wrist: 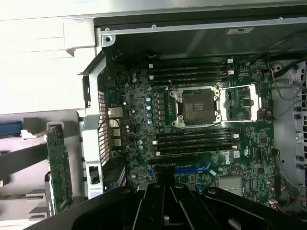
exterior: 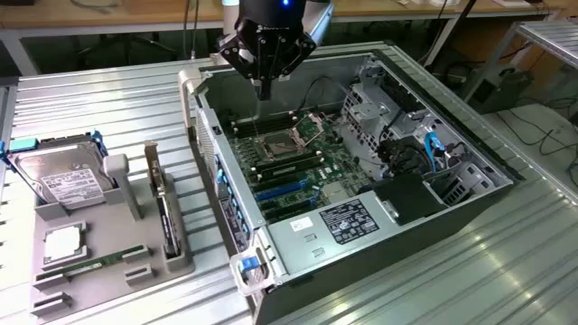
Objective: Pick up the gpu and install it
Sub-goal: 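Reach for the gpu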
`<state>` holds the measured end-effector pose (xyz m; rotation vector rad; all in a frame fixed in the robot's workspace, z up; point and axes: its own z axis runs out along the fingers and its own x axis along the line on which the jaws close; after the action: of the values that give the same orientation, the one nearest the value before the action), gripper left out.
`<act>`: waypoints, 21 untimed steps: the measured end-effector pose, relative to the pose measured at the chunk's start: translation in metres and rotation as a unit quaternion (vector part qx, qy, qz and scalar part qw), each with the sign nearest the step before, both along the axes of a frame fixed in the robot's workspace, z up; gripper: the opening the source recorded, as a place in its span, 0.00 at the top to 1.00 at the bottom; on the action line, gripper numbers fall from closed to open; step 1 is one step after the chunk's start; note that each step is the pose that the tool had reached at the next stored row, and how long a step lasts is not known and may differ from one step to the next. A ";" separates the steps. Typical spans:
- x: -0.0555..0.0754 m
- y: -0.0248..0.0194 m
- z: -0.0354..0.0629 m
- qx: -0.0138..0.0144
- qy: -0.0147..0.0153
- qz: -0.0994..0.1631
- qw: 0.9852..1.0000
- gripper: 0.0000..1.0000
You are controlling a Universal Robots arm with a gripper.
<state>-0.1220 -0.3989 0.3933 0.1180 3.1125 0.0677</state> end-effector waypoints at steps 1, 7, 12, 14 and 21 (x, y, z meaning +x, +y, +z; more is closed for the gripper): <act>0.000 0.0000 0.0000 0.000 0.000 0.000 1.000 0.89; 0.000 0.0000 0.0000 0.000 0.000 0.000 1.000 0.89; 0.000 0.0000 0.0000 0.000 0.000 0.000 1.000 0.89; 0.000 0.0000 0.0000 0.000 0.000 0.000 1.000 0.89; -0.025 -0.0178 0.0000 0.000 -0.001 0.000 1.000 0.89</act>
<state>-0.1472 -0.4167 0.3933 0.1179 3.1114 0.0677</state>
